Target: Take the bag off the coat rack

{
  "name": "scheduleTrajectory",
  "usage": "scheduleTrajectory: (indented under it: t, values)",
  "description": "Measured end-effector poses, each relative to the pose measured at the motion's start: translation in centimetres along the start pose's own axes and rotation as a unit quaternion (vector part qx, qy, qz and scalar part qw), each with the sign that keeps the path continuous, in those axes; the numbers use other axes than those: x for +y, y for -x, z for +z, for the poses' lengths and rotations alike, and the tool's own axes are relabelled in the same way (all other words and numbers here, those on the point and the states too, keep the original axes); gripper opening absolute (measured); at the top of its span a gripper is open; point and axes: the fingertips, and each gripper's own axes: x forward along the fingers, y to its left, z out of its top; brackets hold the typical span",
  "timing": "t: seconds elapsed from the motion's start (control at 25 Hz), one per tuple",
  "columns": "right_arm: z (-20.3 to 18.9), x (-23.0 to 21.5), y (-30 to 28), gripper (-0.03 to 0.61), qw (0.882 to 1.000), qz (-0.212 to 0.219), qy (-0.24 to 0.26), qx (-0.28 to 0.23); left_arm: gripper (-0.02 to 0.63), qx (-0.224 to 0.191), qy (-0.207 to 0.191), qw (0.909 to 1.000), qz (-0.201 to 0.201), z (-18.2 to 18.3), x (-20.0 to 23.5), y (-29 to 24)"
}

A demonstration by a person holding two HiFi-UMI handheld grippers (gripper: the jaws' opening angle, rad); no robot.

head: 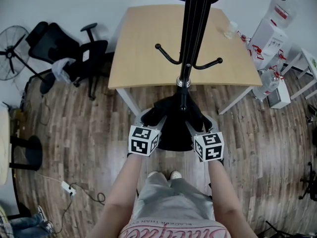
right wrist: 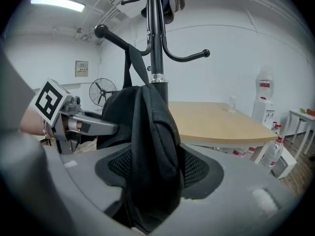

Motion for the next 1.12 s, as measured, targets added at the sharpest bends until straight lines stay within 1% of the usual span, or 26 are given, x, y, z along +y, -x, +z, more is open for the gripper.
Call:
scheduleTrajectory:
  t: [0.08,0.16,0.24,0.36,0.44,0.6,0.88,1.12]
  values:
    - [-0.1,-0.5,-0.3,0.256,1.000,-0.004,-0.013,0.001,0.216,0.003,-0.002,1.0000,-0.004,0.0,0.1,-0.4]
    - [-0.1,-1.3,-0.5,0.201,0.999,-0.009,-0.044,-0.006,0.198,0.006,-0.008,0.9999,-0.007,0.0,0.3,-0.6]
    - [-0.1,-1.7,-0.6,0.167,0.997,-0.009,-0.070,-0.009,0.178,0.009,-0.010,0.9999,-0.009,0.1,0.4,-0.7]
    - [-0.2,-1.7,-0.6,0.116,0.998,-0.010,-0.066,0.003,0.132,0.011,-0.002,0.9999,-0.011,0.0,0.0,-0.6]
    - [-0.1,-1.7,-0.6,0.095,0.997,-0.012,-0.069,0.011,0.113,0.008,0.001,1.0000,-0.004,0.1,-0.1,-0.5]
    - [0.3,-1.7,-0.1,0.083,0.997,-0.014,-0.071,0.023,0.094,0.005,-0.014,0.9998,0.014,0.6,-0.1,-0.1]
    - [0.5,-0.9,1.6,0.078,0.997,-0.017,-0.081,0.011,0.086,-0.014,0.000,0.9998,0.017,0.9,-0.9,1.4]
    - [0.7,-0.3,3.0,0.077,0.996,-0.019,-0.082,0.000,0.080,-0.026,-0.001,0.9996,0.009,1.3,-1.7,2.6]
